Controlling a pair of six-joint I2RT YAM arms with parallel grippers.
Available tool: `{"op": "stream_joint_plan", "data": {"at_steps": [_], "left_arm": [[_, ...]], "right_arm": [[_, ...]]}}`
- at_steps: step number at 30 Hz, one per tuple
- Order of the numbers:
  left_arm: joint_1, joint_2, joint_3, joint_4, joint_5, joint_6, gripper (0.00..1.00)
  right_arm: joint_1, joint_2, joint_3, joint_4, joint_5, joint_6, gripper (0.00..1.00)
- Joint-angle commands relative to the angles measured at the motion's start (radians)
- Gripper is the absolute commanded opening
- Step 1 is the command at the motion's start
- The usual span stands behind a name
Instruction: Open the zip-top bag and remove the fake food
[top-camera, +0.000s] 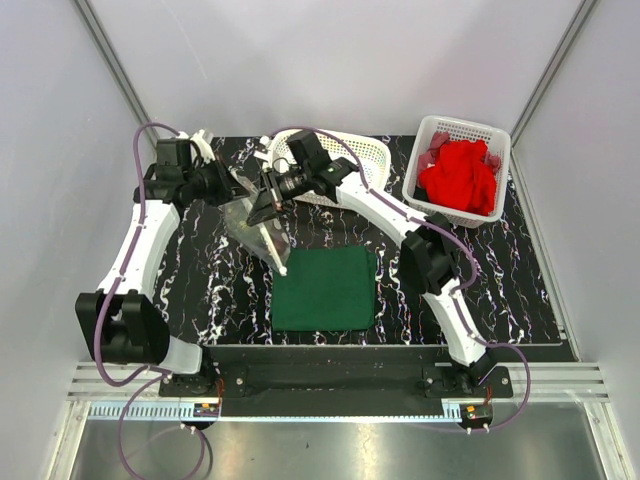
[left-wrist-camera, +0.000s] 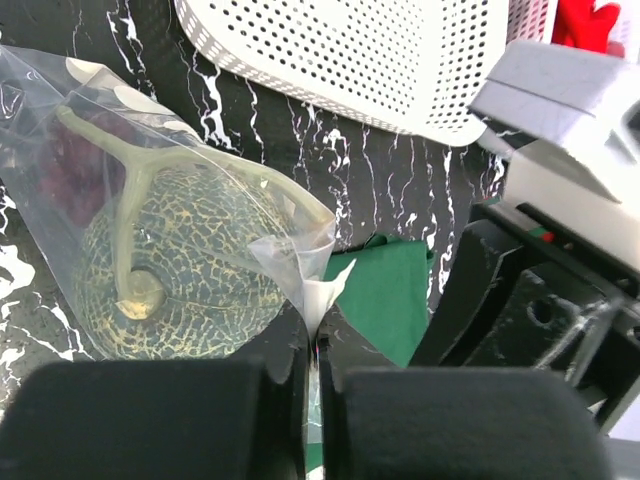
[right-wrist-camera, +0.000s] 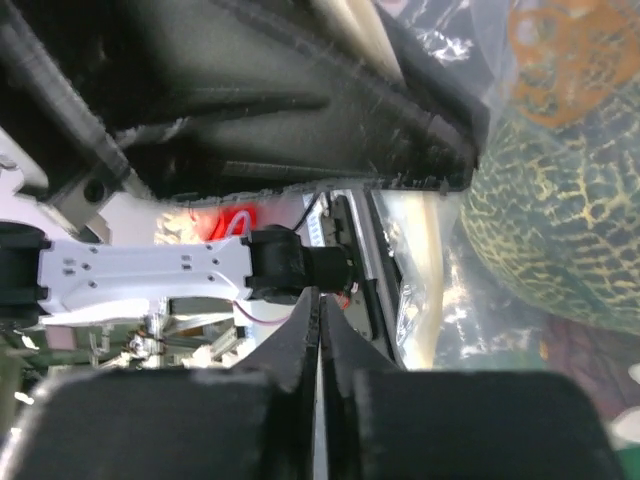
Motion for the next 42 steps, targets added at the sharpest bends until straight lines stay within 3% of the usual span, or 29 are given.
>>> {"op": "stream_joint_plan", "data": {"at_steps": [1,2,5,7,9,14,22,27,42], "left_arm": [[0.015,-0.078,-0.019,0.092,-0.001,-0.054,0.25],[0.015,-0.081,-0.031,0.092,-0.004,-0.054,0.25],[0.017,-0.084,-0.061,0.092,-0.014,-0.048,0.15],[0.018,-0.074,-0.061,0.090,0.006,-0.037,0.04],[0.018,-0.064,-0.056,0.090,0.028,-0.028,0.00],[0.020,-0.057,-0.051,0.098,0.055,-0.008,0.00],[0.018,-0.057,-0.047,0.098,0.083,-0.013,0.00],[0.018,-0.057,-0.041,0.098,0.080,-0.019,0.00],[0.040,-0.044,-0.028,0.099,0.092,-0.034,0.00]], "right_arm": [[0.009,0.039,0.085,0.050,0.012,0.043,0.00],[0.008,0.050,0.106,0.049,0.008,0.049,0.00],[0.003,0.053,0.097,0.041,0.004,0.074,0.00],[-0.012,-0.003,0.051,0.033,0.033,0.063,0.17],[-0.030,-0.049,-0.048,0.035,0.061,0.045,0.31],[-0.069,-0.125,-0.161,0.032,0.072,-0.015,0.40],[-0.063,-0.071,-0.130,0.032,0.040,-0.020,0.42],[-0.046,-0.027,-0.075,0.029,0.024,-0.016,0.34],[-0.015,-0.019,-0.089,0.027,0.024,-0.036,0.30]]}}
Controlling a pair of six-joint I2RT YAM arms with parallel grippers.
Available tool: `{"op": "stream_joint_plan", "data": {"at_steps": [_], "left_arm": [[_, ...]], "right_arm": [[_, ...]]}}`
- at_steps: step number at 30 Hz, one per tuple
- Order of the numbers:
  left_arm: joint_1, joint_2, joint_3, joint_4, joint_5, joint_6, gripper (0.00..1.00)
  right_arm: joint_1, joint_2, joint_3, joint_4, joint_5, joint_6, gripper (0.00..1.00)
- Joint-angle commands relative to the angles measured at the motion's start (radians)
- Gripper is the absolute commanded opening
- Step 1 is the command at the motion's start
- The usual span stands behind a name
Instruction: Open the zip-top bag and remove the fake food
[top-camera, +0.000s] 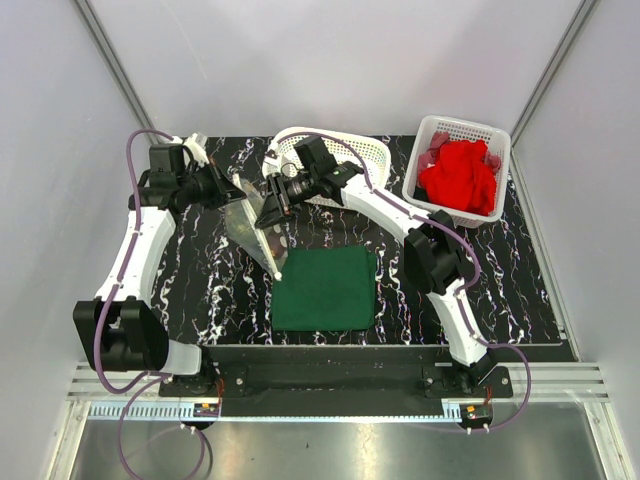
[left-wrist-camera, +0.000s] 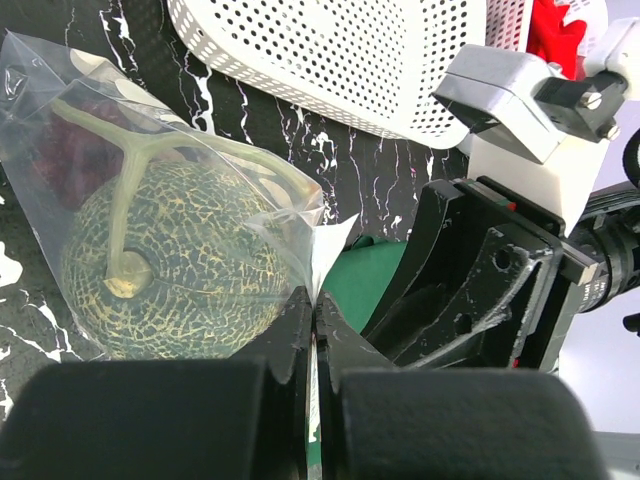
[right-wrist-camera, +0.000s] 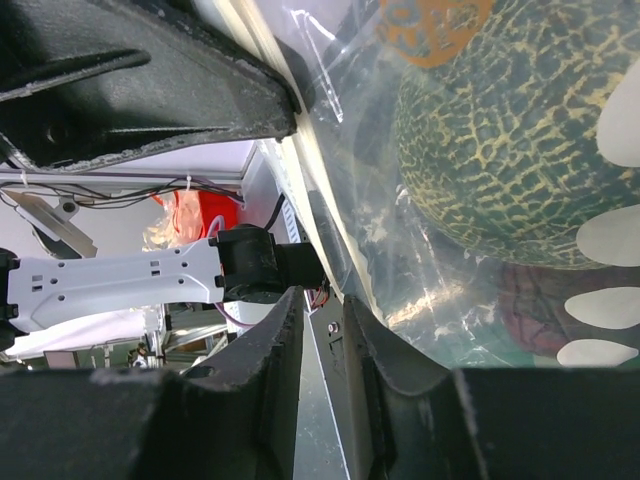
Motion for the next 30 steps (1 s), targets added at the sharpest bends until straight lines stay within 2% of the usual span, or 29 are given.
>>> {"op": "stream_joint_plan", "data": {"at_steps": [1,12,30], "left_arm": [[0.001,0.000,0.034,0.054,0.035,-0.005,0.00],[0.005,-0.007,0.026,0.054,0.042,-0.001,0.00],[0.003,0.003,0.037,0.056,0.044,-0.033,0.00]], "right_arm": [[0.009,0.011,0.020,0.009,-0.015,-0.030,0.30],[-0.026,-0.029,-0.052,-0.012,0.040,-0.056,0.29],[0.029,0.029,0.023,-0.015,0.011,-0.033,0.29]]}}
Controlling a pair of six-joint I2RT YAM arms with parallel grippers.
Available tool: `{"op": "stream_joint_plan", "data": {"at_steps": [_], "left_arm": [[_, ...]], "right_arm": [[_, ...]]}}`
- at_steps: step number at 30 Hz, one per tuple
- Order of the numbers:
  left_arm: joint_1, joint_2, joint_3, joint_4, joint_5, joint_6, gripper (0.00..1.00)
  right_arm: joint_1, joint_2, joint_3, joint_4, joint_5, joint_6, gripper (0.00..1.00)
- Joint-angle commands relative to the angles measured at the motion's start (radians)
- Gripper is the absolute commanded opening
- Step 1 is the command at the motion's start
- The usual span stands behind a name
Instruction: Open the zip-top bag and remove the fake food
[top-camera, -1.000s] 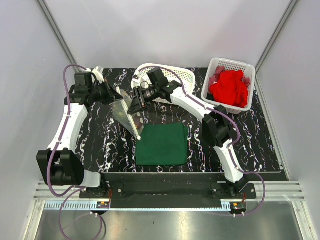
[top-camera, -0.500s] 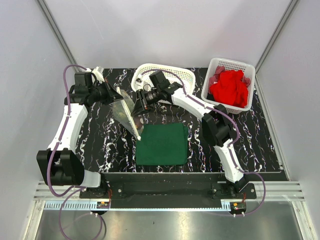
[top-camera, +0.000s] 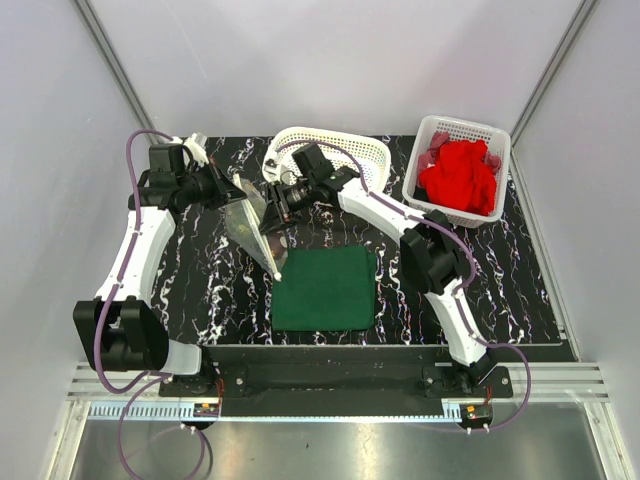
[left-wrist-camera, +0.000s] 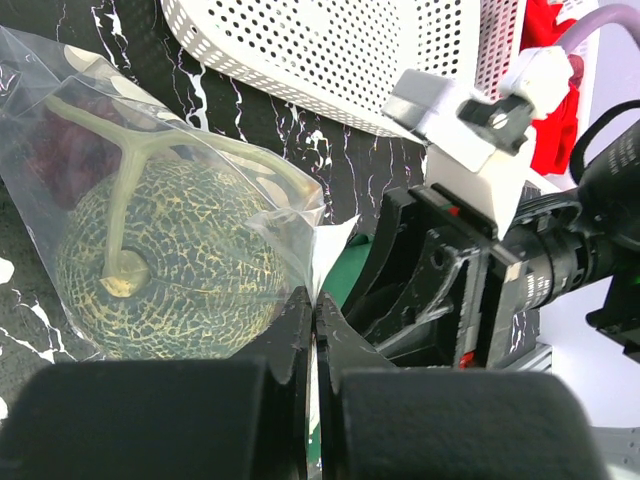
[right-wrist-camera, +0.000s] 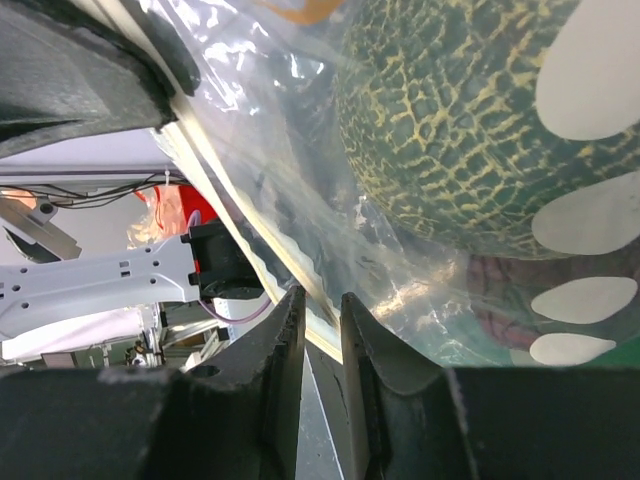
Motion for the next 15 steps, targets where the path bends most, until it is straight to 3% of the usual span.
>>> {"op": "stream_joint_plan", "data": {"at_steps": [1,3,4,5,7,8,12,15], "left_arm": [[0.004,0.002,0.034,0.058,0.027,-0.031,0.00],[0.004,0.002,0.032,0.063,0.012,-0.048,0.00],[0.004,0.000,0.034,0.057,0.001,-0.049,0.01],[0.004,-0.003,0.037,0.045,-0.043,-0.051,0.24],[0.003,-0.030,0.043,-0.006,-0.103,-0.046,0.52],[-0.002,-0.046,0.040,-0.021,-0.152,-0.042,0.84],[-0.063,-0.121,0.023,-0.121,-0.309,0.000,0.89],[-0.092,-0.191,-0.044,-0.141,-0.412,-0.008,0.84]], "right_arm": [[0.023,0.017,0.061,0.009,-0.016,0.001,0.29],[0.029,0.028,0.085,0.009,-0.010,0.011,0.25],[0.029,0.031,0.098,0.008,-0.006,0.017,0.18],[0.027,0.038,0.111,-0.004,0.029,0.033,0.00],[0.027,0.044,0.168,-0.035,0.073,0.045,0.00],[0.026,0.055,0.226,-0.066,0.099,0.056,0.00],[0.026,0.101,0.369,-0.178,0.155,0.082,0.00],[0.024,0.098,0.372,-0.189,0.165,0.102,0.00]]}}
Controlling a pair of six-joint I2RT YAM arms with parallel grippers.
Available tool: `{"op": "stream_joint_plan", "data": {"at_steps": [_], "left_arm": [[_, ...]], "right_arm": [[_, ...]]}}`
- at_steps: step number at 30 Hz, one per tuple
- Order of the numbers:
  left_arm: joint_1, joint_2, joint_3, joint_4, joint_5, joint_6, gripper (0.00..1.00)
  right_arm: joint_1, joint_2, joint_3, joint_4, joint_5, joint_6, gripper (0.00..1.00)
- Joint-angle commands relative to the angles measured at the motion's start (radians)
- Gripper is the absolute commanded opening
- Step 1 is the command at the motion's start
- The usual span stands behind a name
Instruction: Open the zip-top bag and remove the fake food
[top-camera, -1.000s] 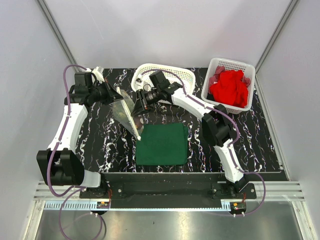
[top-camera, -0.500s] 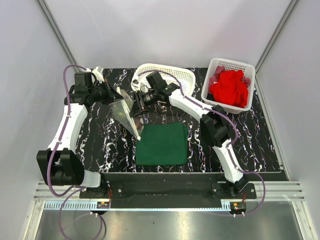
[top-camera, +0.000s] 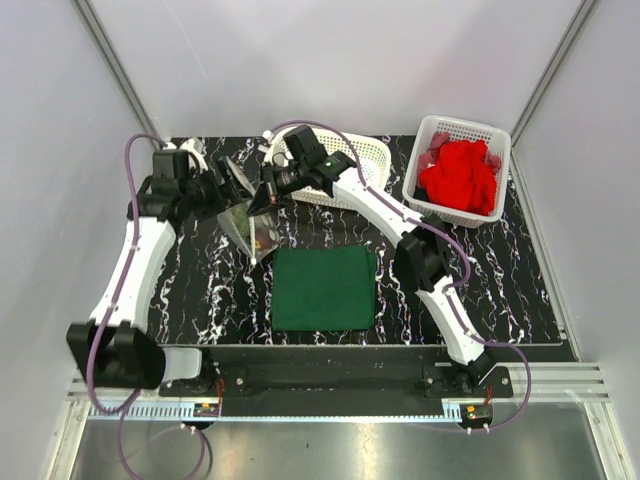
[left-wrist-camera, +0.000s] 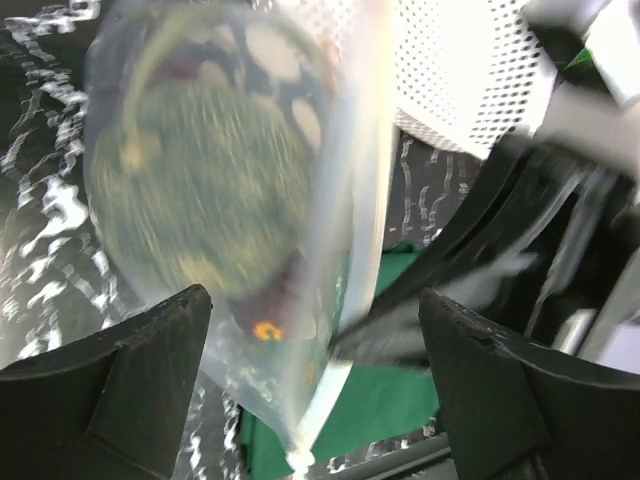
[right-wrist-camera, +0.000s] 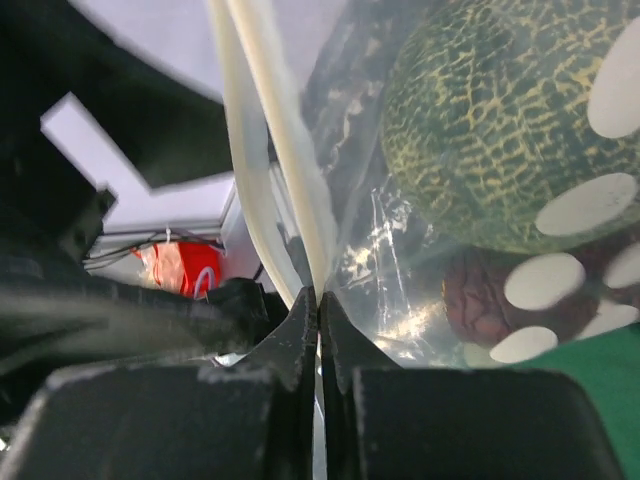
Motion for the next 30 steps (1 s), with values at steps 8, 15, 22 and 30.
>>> {"op": "stream_joint_plan", "data": {"at_steps": [8,15,22,30], "left_arm": [[-0.044,-0.088,-0.049,-0.033,-0.203,0.012,0.59],[-0.043,-0.042,-0.041,-0.056,-0.267,0.036,0.64],[-0.043,0.036,0.088,-0.154,-0.307,0.104,0.00],[-0.046,-0.091,0.171,-0.292,-0.556,0.084,0.00]], "right_arm": [[0.008,-0.033,-0.001,-0.052,0.040,0.034,0.00],[0.003,-0.051,-0.009,-0.052,0.042,0.028,0.00],[-0.026,-0.039,0.029,-0.110,0.083,-0.022,0.00],[-0.043,0.036,0.233,-0.354,0.256,-0.185,0.00]]}}
